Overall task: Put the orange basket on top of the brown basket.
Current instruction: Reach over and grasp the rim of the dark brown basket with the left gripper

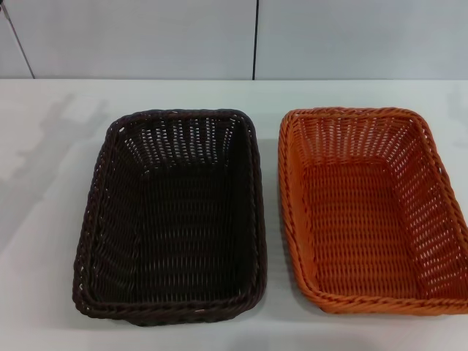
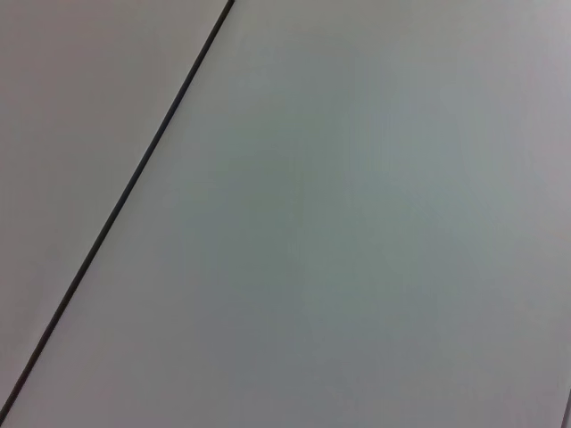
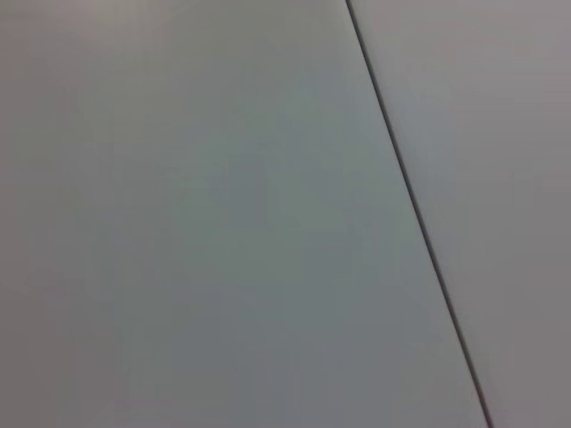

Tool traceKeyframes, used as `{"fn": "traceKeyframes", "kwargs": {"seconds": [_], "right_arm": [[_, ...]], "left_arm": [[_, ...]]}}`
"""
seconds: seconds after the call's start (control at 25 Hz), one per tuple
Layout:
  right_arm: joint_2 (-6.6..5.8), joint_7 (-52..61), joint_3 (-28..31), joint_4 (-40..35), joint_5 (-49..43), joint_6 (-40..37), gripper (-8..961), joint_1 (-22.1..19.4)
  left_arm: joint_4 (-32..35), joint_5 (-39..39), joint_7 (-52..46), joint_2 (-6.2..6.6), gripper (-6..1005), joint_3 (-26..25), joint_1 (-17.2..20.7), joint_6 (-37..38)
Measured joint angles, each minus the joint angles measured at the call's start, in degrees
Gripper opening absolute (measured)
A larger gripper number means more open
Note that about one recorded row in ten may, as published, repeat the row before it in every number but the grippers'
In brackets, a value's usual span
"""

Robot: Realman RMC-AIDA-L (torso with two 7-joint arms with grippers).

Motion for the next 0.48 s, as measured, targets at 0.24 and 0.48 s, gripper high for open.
{"fn": "traceKeyframes", "kwargs": {"seconds": [0.24, 0.48], "right_arm": [[0.03, 0.33, -0.06, -0.06, 0.01, 3.81, 569, 1.18], [0.03, 0.05, -0.03, -0.67, 0.28, 4.19, 569, 1.96]], "left_arm": [[0.8, -0.46, -0.01, -0.03, 847, 0.0, 0.71, -0.16], [0.8, -0.8, -0.16, -0.02, 847, 0.0, 0.94, -0.39]]}}
